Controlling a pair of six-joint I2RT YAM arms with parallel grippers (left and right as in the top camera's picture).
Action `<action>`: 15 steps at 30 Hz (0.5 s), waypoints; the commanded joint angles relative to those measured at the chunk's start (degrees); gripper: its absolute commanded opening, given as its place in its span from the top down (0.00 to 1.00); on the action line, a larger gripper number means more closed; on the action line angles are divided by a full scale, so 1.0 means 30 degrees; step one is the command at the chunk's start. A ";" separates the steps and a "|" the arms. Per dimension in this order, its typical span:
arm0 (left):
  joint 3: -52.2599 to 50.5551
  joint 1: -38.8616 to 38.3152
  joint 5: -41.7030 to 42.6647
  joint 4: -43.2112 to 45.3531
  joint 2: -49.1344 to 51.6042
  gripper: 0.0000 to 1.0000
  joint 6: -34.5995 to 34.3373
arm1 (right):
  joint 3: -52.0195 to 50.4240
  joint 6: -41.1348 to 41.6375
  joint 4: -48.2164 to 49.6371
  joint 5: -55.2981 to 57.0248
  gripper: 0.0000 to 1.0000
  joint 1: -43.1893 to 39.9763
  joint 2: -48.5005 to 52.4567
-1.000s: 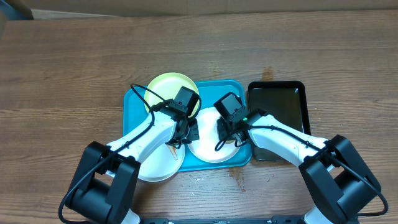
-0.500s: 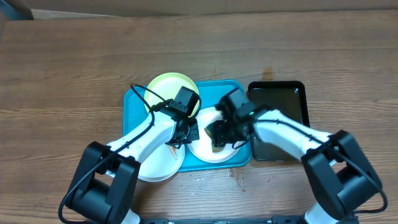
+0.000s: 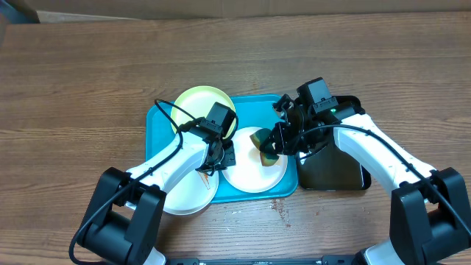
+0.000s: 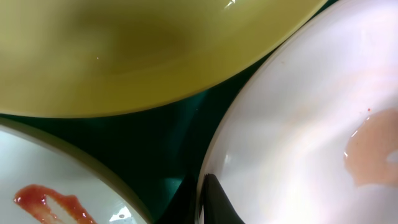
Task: Clean dirty plates on tray and stack at the side
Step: 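Scrub the white plate held by the left gripper with the sponge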
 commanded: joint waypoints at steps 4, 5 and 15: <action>-0.0306 0.0102 -0.0270 -0.0204 0.0291 0.96 0.0379 | -0.0291 -0.0197 0.0342 0.0364 0.96 0.0838 0.0015; -0.0306 0.0102 -0.0270 -0.0189 0.0291 0.96 0.0379 | -0.0444 0.0022 0.0568 0.0576 0.96 0.1013 0.0036; -0.0306 0.0102 -0.0270 -0.0153 0.0291 0.96 0.0379 | -0.3592 0.3395 0.5581 0.1246 0.96 0.1326 0.0066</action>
